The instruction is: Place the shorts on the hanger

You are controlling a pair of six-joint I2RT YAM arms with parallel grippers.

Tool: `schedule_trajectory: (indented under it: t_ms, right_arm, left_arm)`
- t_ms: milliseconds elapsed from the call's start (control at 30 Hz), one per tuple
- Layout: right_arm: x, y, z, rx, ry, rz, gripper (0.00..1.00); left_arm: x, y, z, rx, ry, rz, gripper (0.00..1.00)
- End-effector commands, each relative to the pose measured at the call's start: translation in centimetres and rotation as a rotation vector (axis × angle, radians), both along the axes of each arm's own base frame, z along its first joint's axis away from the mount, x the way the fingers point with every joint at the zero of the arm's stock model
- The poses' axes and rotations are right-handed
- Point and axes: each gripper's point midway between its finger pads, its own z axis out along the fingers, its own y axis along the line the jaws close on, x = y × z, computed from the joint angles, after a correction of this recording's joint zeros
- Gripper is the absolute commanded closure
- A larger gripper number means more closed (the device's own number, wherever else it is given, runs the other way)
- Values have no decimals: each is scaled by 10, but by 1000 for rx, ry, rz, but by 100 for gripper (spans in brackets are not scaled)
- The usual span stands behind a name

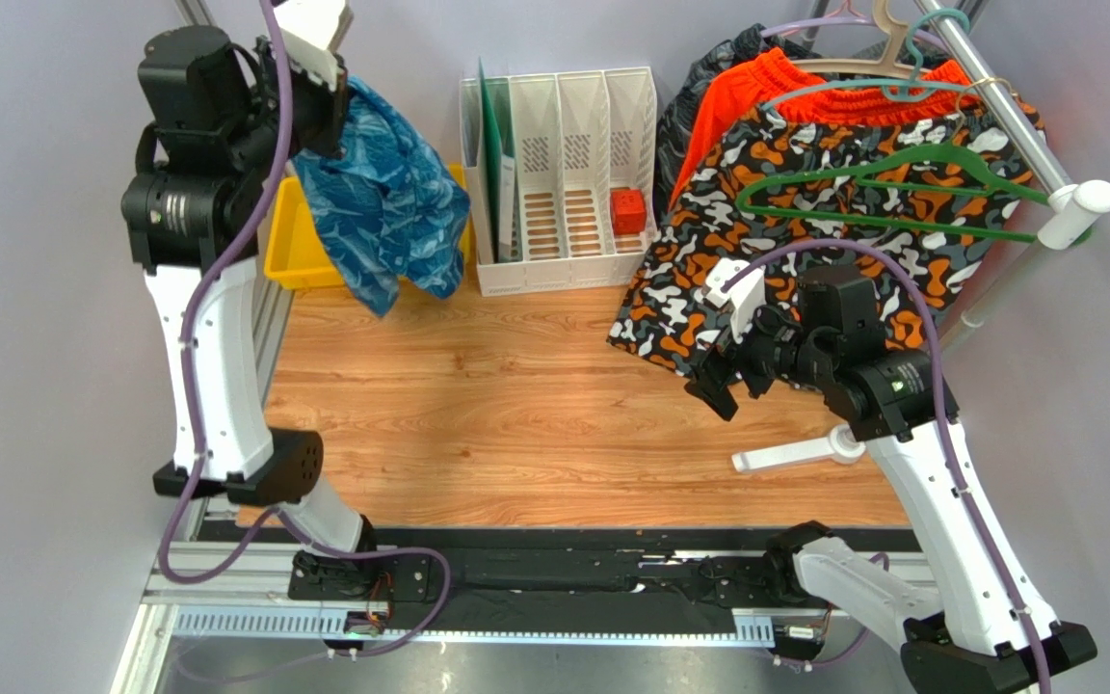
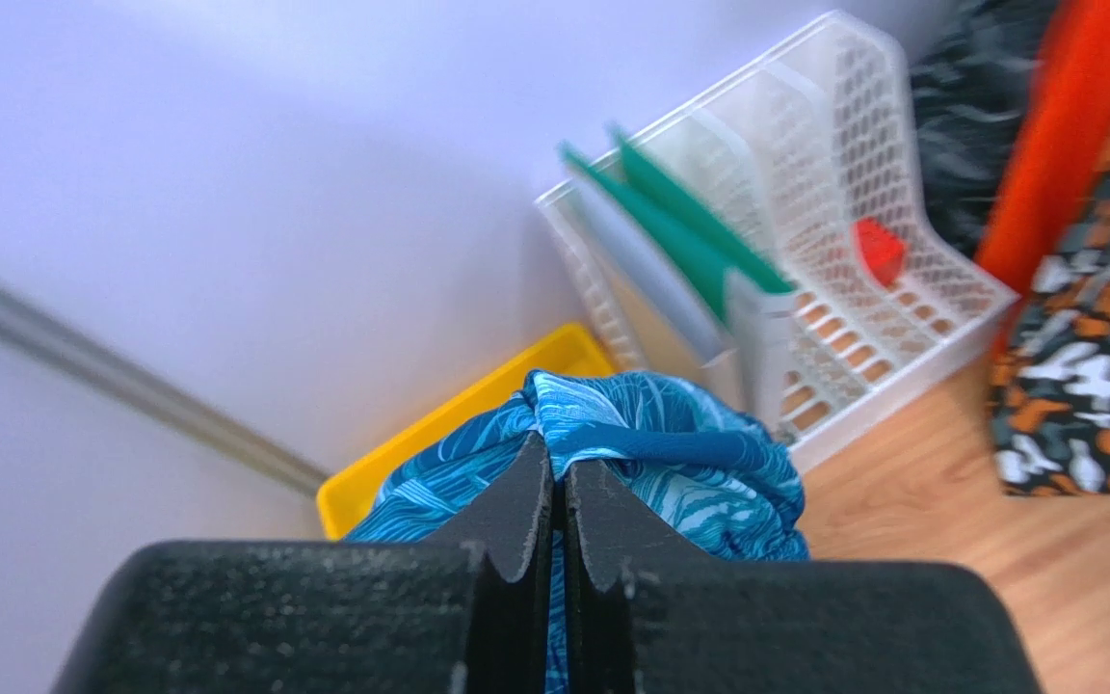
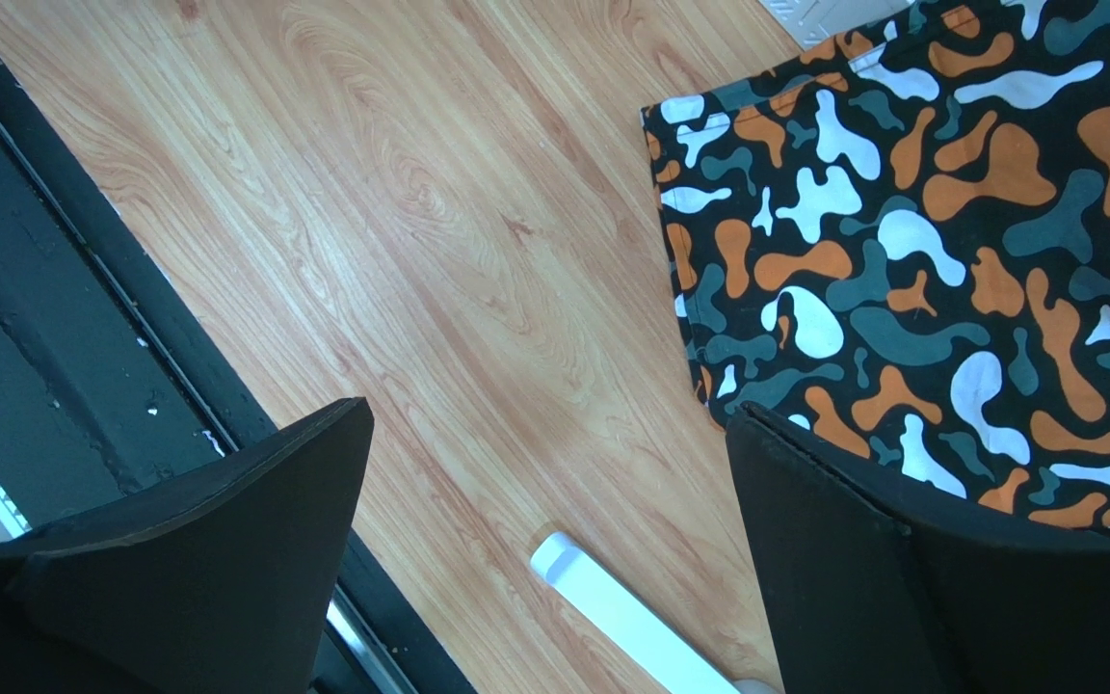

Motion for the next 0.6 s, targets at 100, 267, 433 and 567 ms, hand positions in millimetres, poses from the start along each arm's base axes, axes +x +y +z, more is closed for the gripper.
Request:
schedule_trajectory:
  t_ms: [100,267,433,567]
  right_arm:
    - [-3,6,37,67,-102,29,0]
    - [-9,6,36,70,-108,43,0]
    - [-22,9,28,71,-98,105,0]
    - [-32,10,19,57,-95,157,0]
  left_arm:
    - [-63,-58,4,24,-8,-229,100]
    - [-83,-116,-98,179,269,-472,100]
    - [-117,-173,-206,305,593,-733,100]
    - [-132,-214,-281,306,886,-900,100]
